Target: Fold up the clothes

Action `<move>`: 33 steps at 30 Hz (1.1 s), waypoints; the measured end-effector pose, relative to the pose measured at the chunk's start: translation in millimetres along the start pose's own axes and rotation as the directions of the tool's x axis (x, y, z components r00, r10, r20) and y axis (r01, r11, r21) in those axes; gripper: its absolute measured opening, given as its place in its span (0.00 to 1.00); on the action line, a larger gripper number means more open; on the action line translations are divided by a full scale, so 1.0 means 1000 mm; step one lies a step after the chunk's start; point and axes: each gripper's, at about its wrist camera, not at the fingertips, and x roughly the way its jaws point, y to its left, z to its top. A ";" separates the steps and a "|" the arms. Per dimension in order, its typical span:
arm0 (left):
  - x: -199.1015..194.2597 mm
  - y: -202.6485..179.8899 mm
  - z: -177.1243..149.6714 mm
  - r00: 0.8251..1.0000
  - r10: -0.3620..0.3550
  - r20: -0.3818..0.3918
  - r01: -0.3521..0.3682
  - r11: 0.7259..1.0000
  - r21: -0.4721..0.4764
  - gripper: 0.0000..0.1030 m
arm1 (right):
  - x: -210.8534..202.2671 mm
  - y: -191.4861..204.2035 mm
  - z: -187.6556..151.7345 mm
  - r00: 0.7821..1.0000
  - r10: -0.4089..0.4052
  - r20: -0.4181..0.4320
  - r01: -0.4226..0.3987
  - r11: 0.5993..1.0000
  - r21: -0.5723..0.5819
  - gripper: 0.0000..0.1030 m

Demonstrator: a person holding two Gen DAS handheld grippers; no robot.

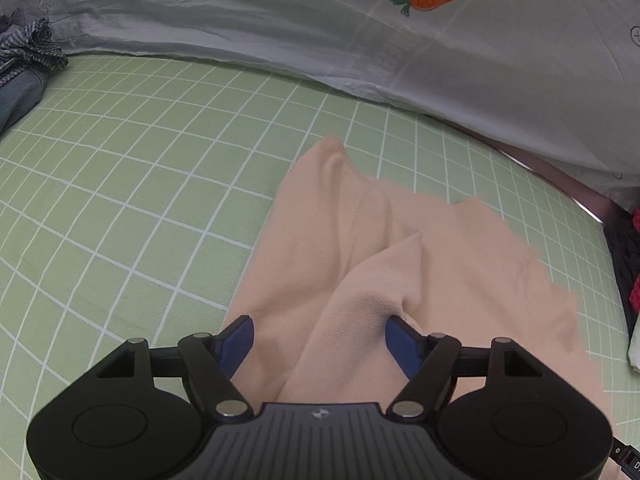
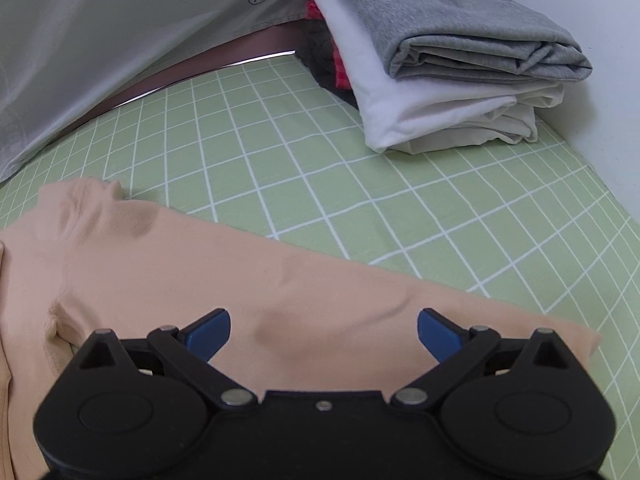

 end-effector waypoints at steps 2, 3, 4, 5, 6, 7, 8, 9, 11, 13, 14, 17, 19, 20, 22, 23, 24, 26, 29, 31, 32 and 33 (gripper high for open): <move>-0.017 0.002 -0.003 0.999 -0.015 0.032 0.014 1.000 0.020 0.79 | -0.004 -0.012 -0.002 1.000 -0.013 0.008 0.013 1.000 0.026 0.98; -0.025 0.003 -0.005 0.999 -0.017 0.044 0.016 1.000 0.024 0.79 | -0.005 -0.018 -0.004 1.000 -0.021 0.013 0.020 0.999 0.041 0.98; -0.033 0.004 -0.008 0.998 -0.015 0.053 0.014 1.000 0.023 0.79 | -0.007 -0.025 -0.005 0.999 -0.029 0.017 0.028 0.998 0.056 0.98; -0.041 0.005 -0.011 0.998 -0.013 0.061 0.012 1.000 0.022 0.80 | -0.009 -0.031 -0.007 0.999 -0.040 0.019 0.038 0.997 0.070 0.98; -0.047 0.007 -0.015 0.998 -0.011 0.068 0.009 1.000 0.019 0.80 | -0.010 -0.038 -0.010 0.998 -0.056 0.018 0.055 0.995 0.081 0.98; -0.054 0.009 -0.018 0.997 -0.007 0.074 0.006 1.000 0.016 0.80 | -0.011 -0.044 -0.012 0.997 -0.077 0.015 0.075 0.993 0.092 0.98; -0.060 0.012 -0.023 0.997 -0.002 0.077 0.001 1.000 0.013 0.80 | -0.011 -0.051 -0.015 0.995 -0.096 0.013 0.094 0.990 0.104 0.98; -0.065 0.014 -0.027 0.997 0.003 0.079 -0.004 1.000 0.009 0.80 | -0.011 -0.058 -0.019 0.995 -0.104 0.011 0.102 0.988 0.119 0.98; -0.075 0.018 -0.036 0.997 0.015 0.081 -0.015 1.000 0.001 0.80 | -0.012 -0.073 -0.026 0.994 -0.108 0.003 0.106 0.983 0.148 0.99; -0.083 0.020 -0.045 0.996 0.026 0.080 -0.025 1.000 -0.007 0.81 | -0.012 -0.087 -0.033 0.993 -0.114 -0.003 0.113 0.979 0.170 0.99; -0.086 0.020 -0.049 0.996 0.031 0.080 -0.030 0.999 -0.010 0.81 | -0.012 -0.093 -0.036 0.993 -0.120 -0.006 0.120 0.977 0.176 0.99; -0.096 0.022 -0.063 0.996 0.047 0.078 -0.045 0.999 -0.022 0.81 | -0.011 -0.108 -0.043 0.991 -0.133 -0.016 0.134 0.973 0.187 0.99; -0.100 0.021 -0.068 0.995 0.057 0.078 -0.055 0.998 -0.028 0.81 | -0.010 -0.116 -0.046 0.990 -0.138 -0.024 0.140 0.971 0.195 0.99; -0.102 0.020 -0.070 0.995 0.062 0.079 -0.060 0.998 -0.032 0.81 | -0.009 -0.120 -0.047 0.990 -0.136 -0.028 0.139 0.970 0.198 1.00; -0.106 0.018 -0.075 0.994 0.070 0.087 -0.067 0.997 -0.039 0.81 | -0.008 -0.123 -0.048 0.992 -0.121 -0.026 0.124 0.974 0.190 1.00; -0.110 0.018 -0.078 0.993 0.076 0.094 -0.072 0.996 -0.045 0.81 | -0.007 -0.124 -0.047 0.993 -0.115 -0.024 0.118 0.976 0.184 1.00; -0.113 0.017 -0.080 0.992 0.080 0.101 -0.075 0.996 -0.050 0.81 | -0.007 -0.124 -0.047 0.994 -0.111 -0.022 0.113 0.978 0.178 1.00; -0.117 0.015 -0.085 0.990 0.086 0.108 -0.081 0.995 -0.053 0.81 | -0.006 -0.124 -0.047 0.994 -0.104 -0.018 0.105 0.979 0.172 1.00; -0.123 0.015 -0.095 0.989 0.101 0.110 -0.093 0.993 -0.070 0.81 | -0.006 -0.124 -0.047 0.996 -0.086 -0.008 0.086 0.984 0.158 0.98; -0.128 0.019 -0.104 0.988 0.111 0.108 -0.102 0.991 -0.088 0.81 | -0.008 -0.124 -0.047 0.998 -0.068 0.006 0.066 0.989 0.129 0.93; -0.130 0.021 -0.108 0.988 0.118 0.104 -0.108 0.990 -0.096 0.81 | -0.009 -0.124 -0.047 0.998 -0.054 0.016 0.052 0.992 0.111 0.87; -0.132 0.024 -0.113 0.987 0.123 0.101 -0.112 0.988 -0.107 0.81 | -0.011 -0.124 -0.047 0.999 -0.037 0.027 0.034 0.995 0.091 0.76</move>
